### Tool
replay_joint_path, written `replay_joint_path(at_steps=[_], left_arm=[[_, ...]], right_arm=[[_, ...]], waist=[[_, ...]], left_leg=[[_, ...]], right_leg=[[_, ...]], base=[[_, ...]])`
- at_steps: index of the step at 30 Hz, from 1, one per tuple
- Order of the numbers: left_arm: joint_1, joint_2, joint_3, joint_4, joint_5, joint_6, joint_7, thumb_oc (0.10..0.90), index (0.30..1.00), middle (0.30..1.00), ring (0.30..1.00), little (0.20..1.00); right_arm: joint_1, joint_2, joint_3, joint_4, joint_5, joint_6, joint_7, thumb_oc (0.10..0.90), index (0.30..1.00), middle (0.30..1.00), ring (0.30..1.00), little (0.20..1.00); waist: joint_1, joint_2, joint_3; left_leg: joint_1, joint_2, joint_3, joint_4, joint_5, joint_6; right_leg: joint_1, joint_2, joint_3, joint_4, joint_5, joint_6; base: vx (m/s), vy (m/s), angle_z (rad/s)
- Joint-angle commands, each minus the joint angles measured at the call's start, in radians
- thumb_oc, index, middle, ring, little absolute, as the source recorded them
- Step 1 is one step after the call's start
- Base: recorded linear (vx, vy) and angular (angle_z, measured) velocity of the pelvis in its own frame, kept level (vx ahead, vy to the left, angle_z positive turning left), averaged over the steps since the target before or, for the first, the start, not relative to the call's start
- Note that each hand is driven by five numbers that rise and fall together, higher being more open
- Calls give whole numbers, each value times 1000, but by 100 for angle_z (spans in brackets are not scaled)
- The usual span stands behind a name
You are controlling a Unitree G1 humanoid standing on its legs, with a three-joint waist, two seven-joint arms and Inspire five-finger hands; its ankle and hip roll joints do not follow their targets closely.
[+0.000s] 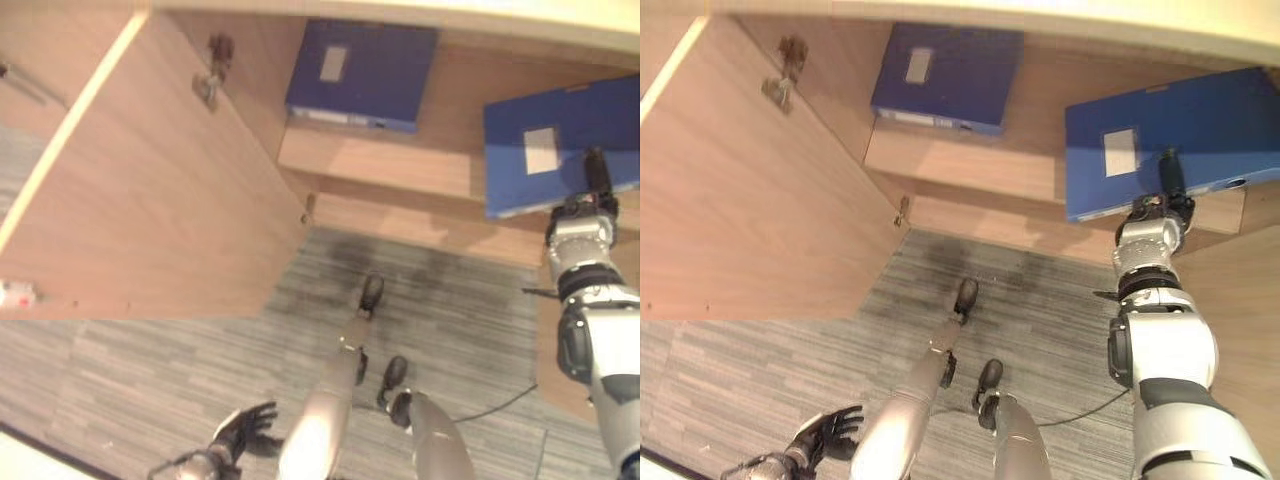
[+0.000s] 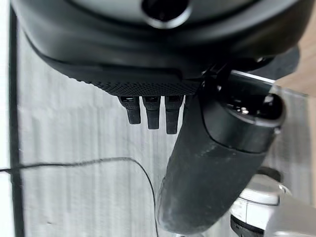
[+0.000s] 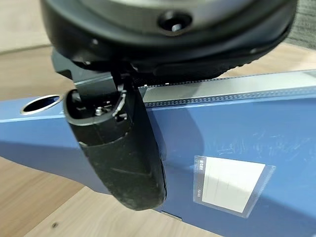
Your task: Put the empty folder in the office cabinet
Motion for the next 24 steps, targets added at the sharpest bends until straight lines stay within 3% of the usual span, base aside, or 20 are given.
replay_joint_path(at_steps=[1, 2, 4, 5, 6, 8, 10, 11, 15, 16, 20, 24], left_arm=[[-41, 105, 26, -38, 40, -41, 27, 800, 900, 900, 900, 900], [-43, 104, 27, -38, 39, -41, 27, 800, 900, 900, 900, 900], [-52, 103, 23, -55, 23, -46, 32, 800, 900, 900, 900, 900], [-55, 103, 28, -63, 15, -49, 34, 800, 900, 900, 900, 900], [-65, 93, 29, -73, -8, -54, 38, 800, 900, 900, 900, 900], [-71, 84, 31, -70, -15, -55, 41, 800, 900, 900, 900, 900], [-83, 74, 26, -70, -24, -59, 35, 800, 900, 900, 900, 900], [-93, 91, 14, -52, -6, -70, 50, 800, 900, 900, 900, 900], [-74, 64, 20, -50, -10, -78, 42, 800, 900, 900, 900, 900], [-67, 45, 20, -42, -9, -77, 42, 800, 900, 900, 900, 900], [-56, 22, -2, -46, 29, -82, 38, 800, 900, 900, 900, 900], [-58, 8, 1, -40, 13, -79, 43, 800, 900, 900, 900, 900]], right_arm=[[-71, -59, -4, -136, -10, -70, 72, 400, 300, 300, 300, 300], [-75, -59, -3, -135, -10, -70, 72, 400, 300, 300, 300, 300], [-79, -74, -7, -116, -28, -50, 69, 400, 300, 300, 300, 300], [-78, -76, -12, -113, -30, -48, 68, 400, 300, 300, 300, 300], [-79, -95, -14, -110, -31, -49, 66, 400, 300, 300, 300, 300], [-75, -100, -17, -113, -34, -49, 64, 400, 300, 300, 300, 300], [-78, -123, -11, -108, -38, -53, 62, 400, 300, 300, 300, 300], [-102, -176, 12, -72, -40, -36, 52, 400, 300, 300, 300, 300], [-123, -199, 12, -50, -49, -46, 58, 400, 300, 300, 300, 300], [-104, -215, 8, -48, -52, -40, 62, 400, 300, 300, 300, 300], [-115, -233, 39, -31, -74, -30, 67, 400, 300, 300, 300, 300], [-121, -228, 49, -26, -78, -34, 64, 400, 300, 300, 300, 300]], waist=[[22, -55, 6], [24, -50, 8], [7, -16, 16], [5, 9, 20], [-12, 26, 32], [-19, 30, 34], [-33, 43, 33], [-48, 42, 21], [-43, 51, 8], [-45, 68, -5], [-47, 95, -10], [-51, 98, -7]], left_leg=[[104, 15, 69, -10, -23, 58], [102, 20, 70, -11, -16, 59], [136, 30, 83, -6, -42, 70], [152, 43, 86, -13, -39, 70], [170, 42, 90, -21, -56, 57], [175, 39, 89, -24, -61, 49], [189, 36, 85, -43, -77, 28], [180, 16, 77, -51, -83, 19], [166, -15, 79, -56, -83, 23], [163, -21, 72, -75, -74, 27], [156, -25, 59, -90, -71, 30], [139, -19, 55, -85, -74, 30]], right_leg=[[164, -104, -26, 172, 155, 308], [158, -100, -25, 176, 160, 308], [83, -134, -53, 272, 164, 322], [48, -142, -69, 276, 157, 312], [-12, -201, -92, 219, 94, 279], [-10, -218, -94, 138, 90, 264], [-21, -268, -83, -103, 147, 255], [-2, -282, -21, -221, 195, 274], [6, -286, -8, -258, 251, 279], [-6, -288, -11, -260, 263, 282], [-40, -281, 3, -248, 248, 272], [-63, -271, 14, -234, 236, 265]], base=[[17, 144, -29], [121, 171, -21], [164, 158, -2], [233, 160, 6], [217, 56, 13], [154, -55, -10], [182, -117, -16], [167, -88, 0], [62, 28, 37], [100, -18, 43], [71, -22, -19], [40, -46, -1]])
